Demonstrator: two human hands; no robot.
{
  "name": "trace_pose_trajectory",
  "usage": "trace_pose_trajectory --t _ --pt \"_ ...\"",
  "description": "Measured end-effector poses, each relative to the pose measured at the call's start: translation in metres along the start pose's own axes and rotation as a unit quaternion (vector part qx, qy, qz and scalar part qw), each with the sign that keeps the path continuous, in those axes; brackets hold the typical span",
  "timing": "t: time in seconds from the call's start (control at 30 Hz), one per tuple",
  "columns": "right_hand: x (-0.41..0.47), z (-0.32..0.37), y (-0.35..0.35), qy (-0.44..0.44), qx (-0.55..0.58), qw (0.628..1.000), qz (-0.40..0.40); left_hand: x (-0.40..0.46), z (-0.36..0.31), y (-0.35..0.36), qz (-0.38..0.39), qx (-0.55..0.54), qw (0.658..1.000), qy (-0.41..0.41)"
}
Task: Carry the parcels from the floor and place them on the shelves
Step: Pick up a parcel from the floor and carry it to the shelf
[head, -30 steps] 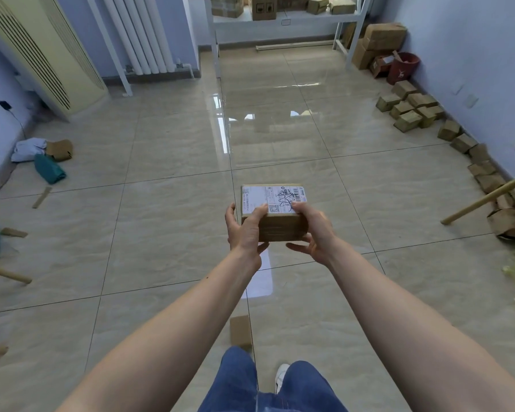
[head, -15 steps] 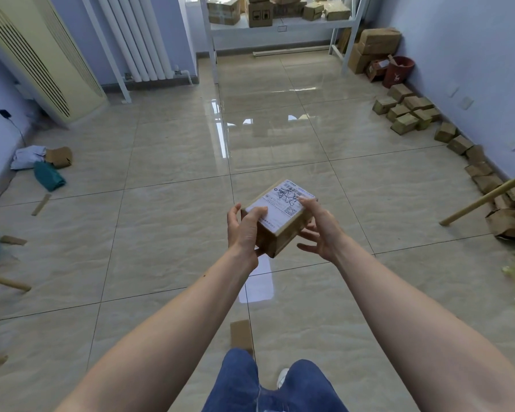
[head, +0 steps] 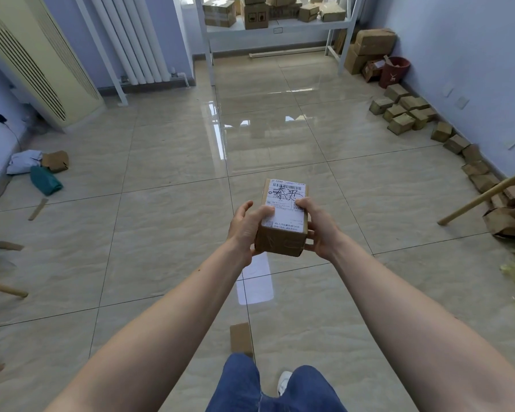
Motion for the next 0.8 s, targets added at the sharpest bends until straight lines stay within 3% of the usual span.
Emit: trace_pose_trajectory --t 0.8 --pt "0.045 0.057 -0.011 -0.067 -0.035 0.997 -0.010 0.041 -0.059 0.038 -0.022 0.007 0.997 0.078"
Point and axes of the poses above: each hand's wrist, its own x-axis towards the middle knuckle, its own y-axis out of the palm, z = x × y, the point moved 10 cm from there along x, towards the middle knuckle, and after that the axes turned 2 degrees about -z, right-handed, at the moved point
